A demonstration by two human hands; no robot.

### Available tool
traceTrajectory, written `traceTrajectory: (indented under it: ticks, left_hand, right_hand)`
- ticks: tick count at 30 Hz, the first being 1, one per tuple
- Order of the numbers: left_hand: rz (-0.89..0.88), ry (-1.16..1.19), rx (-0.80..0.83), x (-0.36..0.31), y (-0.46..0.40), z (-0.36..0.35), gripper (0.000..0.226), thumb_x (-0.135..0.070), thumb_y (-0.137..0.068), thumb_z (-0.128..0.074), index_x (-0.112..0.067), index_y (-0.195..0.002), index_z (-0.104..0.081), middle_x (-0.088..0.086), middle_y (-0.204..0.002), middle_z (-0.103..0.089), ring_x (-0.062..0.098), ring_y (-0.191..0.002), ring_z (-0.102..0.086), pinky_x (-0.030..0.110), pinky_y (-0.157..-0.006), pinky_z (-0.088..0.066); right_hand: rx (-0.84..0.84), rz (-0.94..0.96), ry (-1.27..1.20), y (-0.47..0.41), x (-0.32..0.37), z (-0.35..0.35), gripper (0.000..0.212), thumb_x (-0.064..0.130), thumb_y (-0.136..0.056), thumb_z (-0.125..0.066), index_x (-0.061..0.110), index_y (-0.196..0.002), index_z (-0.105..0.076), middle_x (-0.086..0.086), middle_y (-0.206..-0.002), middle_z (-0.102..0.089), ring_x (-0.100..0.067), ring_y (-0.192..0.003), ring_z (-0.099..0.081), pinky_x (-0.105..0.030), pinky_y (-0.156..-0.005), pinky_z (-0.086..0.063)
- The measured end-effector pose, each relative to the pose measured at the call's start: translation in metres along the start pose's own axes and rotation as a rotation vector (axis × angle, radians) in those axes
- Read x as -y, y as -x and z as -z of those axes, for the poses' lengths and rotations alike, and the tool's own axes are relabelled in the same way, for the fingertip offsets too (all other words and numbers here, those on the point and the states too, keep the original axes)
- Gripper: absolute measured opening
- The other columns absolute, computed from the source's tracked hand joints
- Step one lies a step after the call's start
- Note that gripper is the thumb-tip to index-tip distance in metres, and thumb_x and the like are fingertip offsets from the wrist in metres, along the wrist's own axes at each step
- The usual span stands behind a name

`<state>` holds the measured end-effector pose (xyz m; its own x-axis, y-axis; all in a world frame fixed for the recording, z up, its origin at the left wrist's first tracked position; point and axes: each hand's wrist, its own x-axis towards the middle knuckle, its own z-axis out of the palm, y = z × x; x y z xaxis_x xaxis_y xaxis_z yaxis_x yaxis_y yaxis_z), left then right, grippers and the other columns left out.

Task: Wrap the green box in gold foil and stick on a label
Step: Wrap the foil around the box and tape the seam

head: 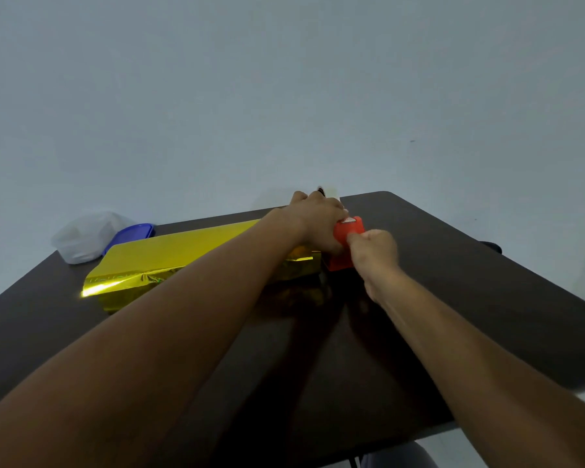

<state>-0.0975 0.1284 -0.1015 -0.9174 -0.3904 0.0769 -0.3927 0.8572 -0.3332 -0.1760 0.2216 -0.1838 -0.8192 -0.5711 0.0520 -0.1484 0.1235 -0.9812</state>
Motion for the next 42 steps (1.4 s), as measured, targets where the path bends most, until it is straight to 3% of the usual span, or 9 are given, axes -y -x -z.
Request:
traceTrajectory:
  ticks: [3, 8, 11, 17, 19, 21, 27, 34, 42]
  left_hand:
    - [-0.001, 0.004, 0.025, -0.001, 0.002, 0.002, 0.075, -0.062, -0.082, -0.061, -0.027, -0.147, -0.045, -0.002, -0.151, -0.046, 0.029, -0.134, -0.04, 0.051, -0.105, -0.03]
    - [0.049, 0.276, -0.051, 0.019, 0.023, 0.013, 0.06, -0.057, -0.091, -0.049, -0.034, -0.145, -0.047, -0.003, -0.148, -0.052, 0.03, -0.137, -0.043, 0.049, -0.103, -0.035]
    - [0.125, 0.343, -0.092, 0.058, 0.065, 0.018, 0.055, -0.051, -0.097, -0.047, -0.03, -0.148, -0.048, -0.001, -0.154, -0.048, 0.024, -0.142, -0.04, 0.045, -0.114, -0.033]
    - [0.29, 0.453, -0.087, 0.142, 0.185, 0.01, 0.039, -0.046, -0.094, -0.064, -0.029, -0.129, -0.068, -0.003, -0.13, -0.067, 0.015, -0.113, -0.063, 0.036, -0.098, -0.05]
    - [0.342, 0.485, -0.073, 0.155, 0.215, 0.001, 0.045, -0.058, -0.085, -0.07, -0.036, -0.123, -0.07, -0.009, -0.124, -0.069, 0.012, -0.11, -0.064, 0.038, -0.098, -0.051]
    - [0.388, 0.484, -0.041, 0.162, 0.236, -0.01, 0.051, -0.064, -0.079, -0.074, -0.041, -0.124, -0.068, -0.01, -0.126, -0.066, 0.011, -0.113, -0.061, 0.037, -0.099, -0.05]
    - [0.318, 0.462, -0.023, 0.167, 0.253, -0.032, 0.051, -0.045, -0.083, -0.079, -0.032, -0.13, -0.067, -0.01, -0.119, -0.065, 0.01, -0.101, -0.066, 0.034, -0.093, -0.052]
    - [0.281, 0.408, -0.043, 0.172, 0.248, -0.036, 0.048, -0.032, -0.084, -0.08, -0.029, -0.13, -0.067, -0.014, -0.107, -0.058, 0.006, -0.09, -0.061, 0.011, -0.072, -0.039]
    - [0.262, 0.398, -0.018, 0.174, 0.248, -0.039, 0.05, -0.034, -0.085, -0.08, -0.027, -0.133, -0.065, -0.014, -0.107, -0.054, 0.008, -0.094, -0.059, 0.023, -0.081, -0.046]
  right_hand:
    - [-0.087, 0.092, 0.138, 0.009, -0.008, 0.003, 0.032, 0.039, -0.091, -0.054, 0.019, -0.067, -0.06, -0.015, -0.106, -0.064, -0.033, -0.093, -0.064, -0.047, -0.08, -0.056]
    - [-0.209, 0.495, 0.288, 0.04, 0.009, 0.011, 0.017, 0.033, -0.101, -0.055, 0.019, -0.095, -0.064, 0.006, -0.105, -0.049, -0.011, -0.1, -0.038, -0.029, -0.084, -0.036]
    - [-0.076, 0.722, 0.243, 0.057, 0.023, -0.006, 0.01, 0.023, -0.099, -0.06, 0.019, -0.103, -0.068, 0.009, -0.103, -0.059, -0.007, -0.097, -0.045, -0.018, -0.077, -0.036]
    - [0.331, 0.845, 0.217, 0.096, 0.049, -0.066, 0.025, 0.014, -0.095, -0.066, 0.022, -0.117, -0.073, 0.004, -0.093, -0.074, -0.016, -0.09, -0.068, -0.037, -0.083, -0.056]
    - [0.505, 0.843, 0.334, 0.113, 0.061, -0.082, 0.064, 0.015, -0.095, -0.067, 0.035, -0.151, -0.043, 0.008, -0.086, -0.073, -0.011, -0.081, -0.068, -0.032, -0.075, -0.056]
    - [0.599, 0.835, 0.499, 0.128, 0.07, -0.098, 0.094, 0.017, -0.096, -0.067, 0.048, -0.158, -0.003, 0.01, -0.083, -0.07, -0.008, -0.075, -0.066, -0.03, -0.07, -0.057]
    - [0.476, 0.942, 0.717, 0.144, 0.072, -0.138, 0.101, 0.036, -0.097, -0.064, 0.046, -0.153, 0.019, 0.003, -0.093, -0.072, -0.017, -0.076, -0.068, -0.039, -0.069, -0.062]
    - [0.303, 0.994, 0.932, 0.158, 0.08, -0.153, 0.092, 0.035, -0.101, -0.058, 0.032, -0.159, 0.013, -0.002, -0.095, -0.069, -0.016, -0.064, -0.054, -0.028, -0.058, -0.047]
    - [0.129, 1.016, 1.047, 0.153, 0.081, -0.159, 0.08, 0.047, -0.1, -0.056, 0.019, -0.159, -0.01, -0.005, -0.099, -0.071, -0.025, -0.079, -0.066, -0.031, -0.061, -0.044]
